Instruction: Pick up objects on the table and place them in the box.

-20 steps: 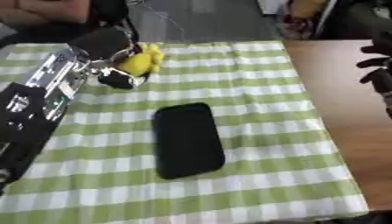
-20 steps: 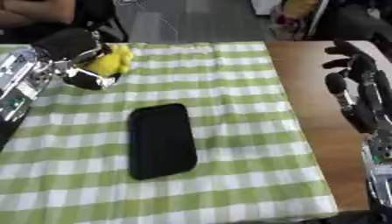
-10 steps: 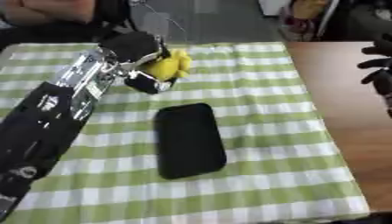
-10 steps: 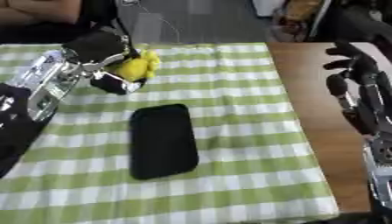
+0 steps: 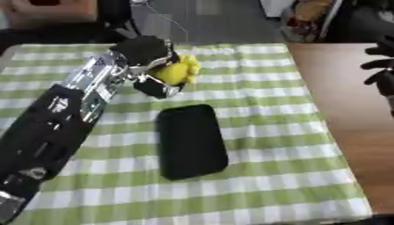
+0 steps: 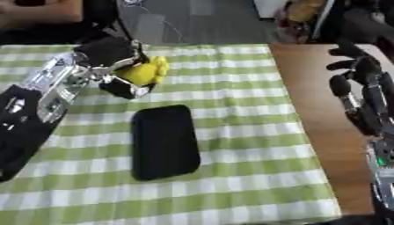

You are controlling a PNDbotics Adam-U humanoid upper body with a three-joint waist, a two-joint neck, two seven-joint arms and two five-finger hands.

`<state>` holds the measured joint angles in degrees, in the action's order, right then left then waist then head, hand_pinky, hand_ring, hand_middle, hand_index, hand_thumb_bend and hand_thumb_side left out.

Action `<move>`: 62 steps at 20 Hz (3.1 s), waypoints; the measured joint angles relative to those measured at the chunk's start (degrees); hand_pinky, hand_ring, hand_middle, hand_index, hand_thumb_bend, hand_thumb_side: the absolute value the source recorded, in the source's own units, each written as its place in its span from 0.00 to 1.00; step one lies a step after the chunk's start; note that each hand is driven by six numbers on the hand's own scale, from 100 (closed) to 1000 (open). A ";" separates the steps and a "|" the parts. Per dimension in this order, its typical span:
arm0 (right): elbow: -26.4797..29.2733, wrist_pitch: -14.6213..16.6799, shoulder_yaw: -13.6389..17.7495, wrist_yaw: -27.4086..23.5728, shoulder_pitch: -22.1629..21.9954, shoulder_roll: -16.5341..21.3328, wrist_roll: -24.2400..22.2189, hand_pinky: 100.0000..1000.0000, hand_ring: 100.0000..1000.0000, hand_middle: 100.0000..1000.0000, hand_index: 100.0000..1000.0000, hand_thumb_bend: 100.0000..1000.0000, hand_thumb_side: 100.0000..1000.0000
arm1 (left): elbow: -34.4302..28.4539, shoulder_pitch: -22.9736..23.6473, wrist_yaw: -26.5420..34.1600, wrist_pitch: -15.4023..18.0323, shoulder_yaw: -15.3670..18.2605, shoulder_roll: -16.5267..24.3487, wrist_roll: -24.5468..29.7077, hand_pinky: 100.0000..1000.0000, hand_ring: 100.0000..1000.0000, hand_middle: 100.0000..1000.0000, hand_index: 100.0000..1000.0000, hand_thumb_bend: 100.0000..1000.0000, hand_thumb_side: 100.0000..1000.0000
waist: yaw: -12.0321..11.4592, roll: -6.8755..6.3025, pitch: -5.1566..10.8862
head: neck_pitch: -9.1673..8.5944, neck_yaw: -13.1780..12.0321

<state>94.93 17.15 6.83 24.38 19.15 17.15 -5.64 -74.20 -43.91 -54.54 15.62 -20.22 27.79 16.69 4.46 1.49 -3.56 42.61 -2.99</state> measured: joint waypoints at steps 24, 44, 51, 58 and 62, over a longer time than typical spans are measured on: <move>0.00 -0.02 0.01 0.03 0.20 0.00 0.02 0.46 0.65 0.76 0.93 0.62 1.00 | -3.87 3.06 6.39 0.36 -3.68 0.08 3.76 0.00 0.00 0.00 0.07 0.00 0.36 | -0.21 -0.02 0.00 | 0.00 0.00; 0.00 0.19 -0.31 0.00 0.23 0.00 -0.24 0.46 0.65 0.76 0.93 0.62 1.00 | 0.39 3.54 5.79 2.20 -4.88 -3.34 4.25 0.00 0.00 0.08 0.22 0.00 0.40 | -0.03 -0.04 -0.02 | 0.01 -0.02; 0.00 0.19 -0.31 0.00 0.23 0.00 -0.24 0.46 0.65 0.76 0.93 0.62 1.00 | 0.49 4.02 5.89 4.63 -5.23 -3.34 6.77 0.30 0.31 0.42 0.54 0.30 0.42 | -0.03 -0.04 -0.07 | 0.01 -0.03; 0.00 0.19 -0.31 0.00 0.24 0.00 -0.24 0.46 0.65 0.76 0.93 0.62 1.00 | 0.68 4.07 6.47 7.05 -5.23 -3.56 9.77 0.42 0.43 0.52 0.63 0.57 0.56 | -0.03 -0.04 -0.16 | 0.01 -0.08; 0.00 0.19 -0.31 0.00 0.34 0.00 -0.25 0.46 0.65 0.76 0.93 0.62 1.00 | 0.68 4.08 6.94 7.60 -5.22 -3.79 10.33 0.48 0.48 0.55 0.64 0.69 0.62 | -0.03 -0.04 -0.16 | 0.01 -0.15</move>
<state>94.93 17.34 6.52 24.38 19.49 17.15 -5.88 -73.52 -39.84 -47.60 23.23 -25.44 24.01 27.02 4.43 1.45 -3.73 42.62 -3.14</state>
